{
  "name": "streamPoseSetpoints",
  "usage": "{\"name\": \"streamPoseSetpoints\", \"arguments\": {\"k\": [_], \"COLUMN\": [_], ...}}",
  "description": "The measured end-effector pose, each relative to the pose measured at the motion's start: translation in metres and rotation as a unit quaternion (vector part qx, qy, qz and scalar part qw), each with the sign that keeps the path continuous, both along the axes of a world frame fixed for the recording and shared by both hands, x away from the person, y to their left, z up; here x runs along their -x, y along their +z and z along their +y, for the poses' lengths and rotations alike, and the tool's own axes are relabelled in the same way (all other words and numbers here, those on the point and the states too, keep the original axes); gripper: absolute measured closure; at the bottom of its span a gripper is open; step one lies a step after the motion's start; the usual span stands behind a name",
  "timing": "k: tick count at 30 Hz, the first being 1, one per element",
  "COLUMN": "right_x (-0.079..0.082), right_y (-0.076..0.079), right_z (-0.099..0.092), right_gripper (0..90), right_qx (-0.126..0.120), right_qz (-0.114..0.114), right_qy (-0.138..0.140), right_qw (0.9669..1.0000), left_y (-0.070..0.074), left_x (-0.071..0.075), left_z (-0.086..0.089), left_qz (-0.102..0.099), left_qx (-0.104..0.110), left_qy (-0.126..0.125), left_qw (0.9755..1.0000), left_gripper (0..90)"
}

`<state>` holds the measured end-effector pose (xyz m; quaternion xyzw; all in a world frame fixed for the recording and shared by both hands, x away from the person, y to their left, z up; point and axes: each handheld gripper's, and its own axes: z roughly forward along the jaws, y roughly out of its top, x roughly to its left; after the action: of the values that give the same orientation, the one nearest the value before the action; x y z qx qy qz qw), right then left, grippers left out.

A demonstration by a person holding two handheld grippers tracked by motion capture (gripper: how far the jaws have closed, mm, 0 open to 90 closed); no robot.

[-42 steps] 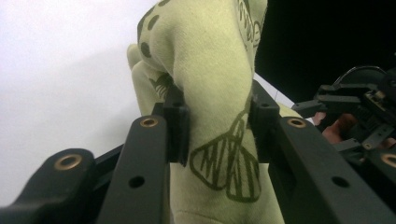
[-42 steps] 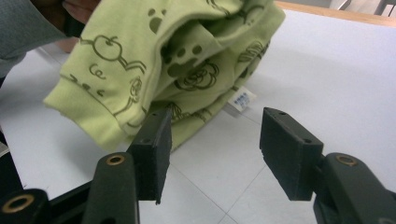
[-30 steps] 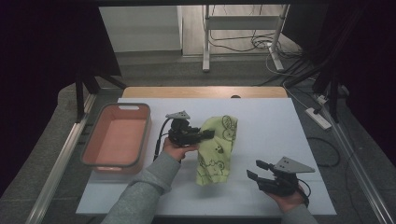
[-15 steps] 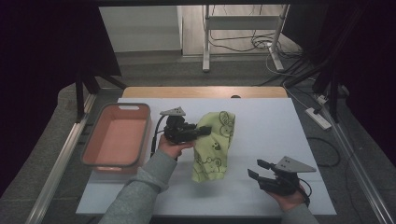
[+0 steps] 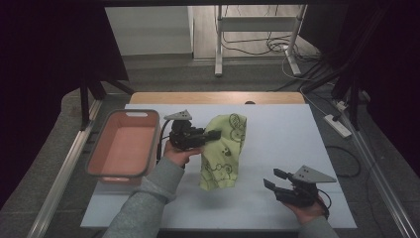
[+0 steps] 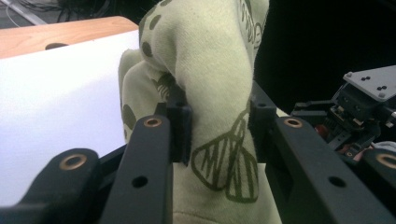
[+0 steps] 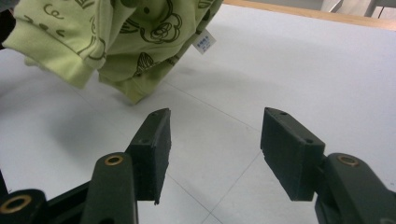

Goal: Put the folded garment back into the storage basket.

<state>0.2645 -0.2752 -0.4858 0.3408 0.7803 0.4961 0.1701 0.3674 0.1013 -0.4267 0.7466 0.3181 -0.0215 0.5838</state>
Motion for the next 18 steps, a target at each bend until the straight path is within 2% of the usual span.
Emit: {"name": "streamPoseSetpoints", "arguments": {"k": [18], "right_x": [-0.0007], "right_y": [-0.0002], "right_z": [-0.0003], "right_gripper": [43.5], "right_qx": [0.000], "right_qz": [-0.001], "right_qy": [-0.001], "right_qw": [1.0000], "left_y": [0.0090], "left_x": [0.0017], "left_z": [0.0093], "left_qz": [-0.009], "left_qx": [0.003], "left_qy": [0.012], "left_qw": [0.9999], "left_gripper": [69.5]}}
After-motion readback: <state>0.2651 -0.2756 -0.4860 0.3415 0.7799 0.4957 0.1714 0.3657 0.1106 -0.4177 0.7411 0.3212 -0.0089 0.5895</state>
